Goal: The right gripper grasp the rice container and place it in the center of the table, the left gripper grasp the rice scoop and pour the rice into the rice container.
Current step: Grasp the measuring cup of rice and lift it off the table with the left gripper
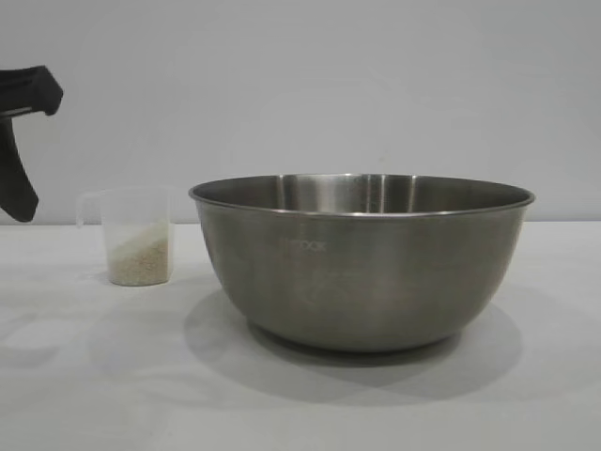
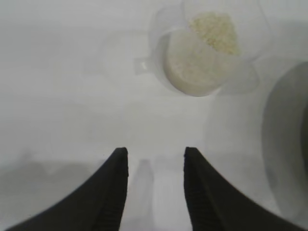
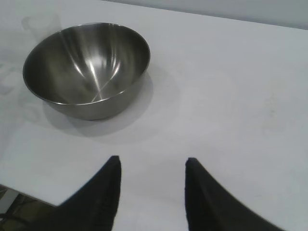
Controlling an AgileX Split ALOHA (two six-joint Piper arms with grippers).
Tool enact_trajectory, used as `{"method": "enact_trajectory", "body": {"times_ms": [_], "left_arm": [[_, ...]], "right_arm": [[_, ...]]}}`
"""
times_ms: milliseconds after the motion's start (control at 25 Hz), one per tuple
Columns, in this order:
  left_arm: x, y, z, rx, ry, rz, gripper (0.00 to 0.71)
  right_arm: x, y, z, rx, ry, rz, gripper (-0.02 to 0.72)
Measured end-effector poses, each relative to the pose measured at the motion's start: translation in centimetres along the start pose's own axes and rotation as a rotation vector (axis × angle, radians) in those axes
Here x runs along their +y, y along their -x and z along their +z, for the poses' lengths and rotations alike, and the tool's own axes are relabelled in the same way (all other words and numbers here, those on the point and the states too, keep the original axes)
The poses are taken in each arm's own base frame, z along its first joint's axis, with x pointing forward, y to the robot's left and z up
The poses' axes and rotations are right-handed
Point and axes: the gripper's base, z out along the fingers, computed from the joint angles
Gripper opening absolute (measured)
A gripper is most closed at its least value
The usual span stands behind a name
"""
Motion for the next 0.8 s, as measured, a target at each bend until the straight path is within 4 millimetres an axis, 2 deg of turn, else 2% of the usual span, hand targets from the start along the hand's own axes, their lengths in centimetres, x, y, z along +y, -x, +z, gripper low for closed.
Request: {"method": "enact_trajectory", "body": {"times_ms": [160, 320, 480, 640, 800], "left_arm": [[-0.5, -0.1, 0.3, -0.002, -0.059, 0.054, 0.224], [0.6, -0.5, 1.1, 0.056, -0.089, 0.044, 0.224], [2.2, -0.8, 1.7, 0.116, -0.109, 0.204, 0.224], [2.2, -0.7, 1.7, 0.09, -0.13, 0.379, 0.224], [2.5, -0.6, 2.4, 0.04, -0.112, 0.439, 0.224]], "right_arm": [[0.0, 0.0, 0.0, 0.0, 0.0, 0.0, 0.265], [0.0, 0.0, 0.0, 0.0, 0.0, 0.0, 0.265], [0.0, 0.0, 0.0, 0.0, 0.0, 0.0, 0.265], [0.0, 0.0, 0.0, 0.0, 0.0, 0.0, 0.265], [0.0, 0.0, 0.0, 0.0, 0.0, 0.0, 0.265]]}}
